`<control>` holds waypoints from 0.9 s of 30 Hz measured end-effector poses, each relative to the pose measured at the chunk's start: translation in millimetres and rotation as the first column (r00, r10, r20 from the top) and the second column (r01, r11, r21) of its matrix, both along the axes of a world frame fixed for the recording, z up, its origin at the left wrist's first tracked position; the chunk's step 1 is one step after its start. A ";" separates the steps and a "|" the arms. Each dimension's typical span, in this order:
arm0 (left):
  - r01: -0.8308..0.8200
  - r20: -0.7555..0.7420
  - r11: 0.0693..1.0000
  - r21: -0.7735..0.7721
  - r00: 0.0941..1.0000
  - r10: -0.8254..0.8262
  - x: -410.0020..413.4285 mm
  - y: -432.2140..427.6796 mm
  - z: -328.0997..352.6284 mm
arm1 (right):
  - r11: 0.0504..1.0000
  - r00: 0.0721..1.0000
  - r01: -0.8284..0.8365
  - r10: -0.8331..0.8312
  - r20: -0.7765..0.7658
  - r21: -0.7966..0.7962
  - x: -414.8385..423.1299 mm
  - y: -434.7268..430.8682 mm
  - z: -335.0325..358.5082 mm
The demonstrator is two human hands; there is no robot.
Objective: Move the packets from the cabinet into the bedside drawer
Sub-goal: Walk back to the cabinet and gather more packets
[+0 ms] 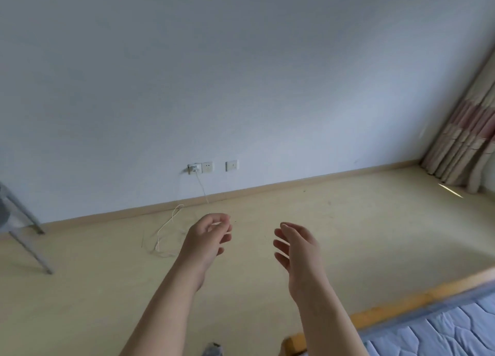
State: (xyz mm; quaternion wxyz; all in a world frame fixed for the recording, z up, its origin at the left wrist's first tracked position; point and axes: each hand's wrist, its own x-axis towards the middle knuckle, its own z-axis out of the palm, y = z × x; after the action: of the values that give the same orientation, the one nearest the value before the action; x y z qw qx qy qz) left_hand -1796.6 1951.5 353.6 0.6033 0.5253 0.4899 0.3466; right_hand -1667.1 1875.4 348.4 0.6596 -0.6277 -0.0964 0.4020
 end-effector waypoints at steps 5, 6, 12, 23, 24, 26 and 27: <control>0.063 -0.032 0.998 -0.006 0.998 -0.063 61.7 104.9 -19.8 | 0.999 0.999 0.039 -0.039 0.004 0.001 58.5 104.8 -19.4; 0.081 -0.034 0.997 0.001 0.996 -0.081 77.3 129.7 -21.4 | 0.999 0.999 0.048 -0.048 0.010 0.009 71.0 127.8 -20.8; 0.178 -0.065 0.983 0.045 0.983 -0.175 176.0 283.0 -3.2 | 0.989 0.990 0.143 -0.143 0.010 0.042 148.1 265.3 -10.9; 0.474 -0.152 0.880 -0.027 0.868 -0.472 425.7 400.1 -23.9 | 0.910 0.906 0.415 -0.414 -0.084 -0.013 359.3 366.3 -34.1; 0.490 -0.148 0.871 -0.015 0.861 -0.487 454.0 409.4 -22.9 | 0.905 0.903 0.425 -0.424 -0.071 -0.004 385.9 374.1 -32.8; 0.515 -0.129 0.857 0.013 0.851 -0.510 514.1 425.2 -17.5 | 0.889 0.889 0.458 -0.457 -0.044 0.017 443.3 386.1 -28.0; 0.522 -0.122 0.853 0.020 0.848 -0.516 544.6 431.2 -13.2 | 0.881 0.881 0.473 -0.472 -0.038 0.024 472.3 390.1 -24.3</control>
State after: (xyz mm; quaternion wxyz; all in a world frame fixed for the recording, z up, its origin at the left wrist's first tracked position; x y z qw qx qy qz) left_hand -1252.0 2382.7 340.4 0.6321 0.6723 0.3534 0.1535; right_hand -1194.7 2265.5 324.1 0.7490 -0.6153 0.0630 0.2373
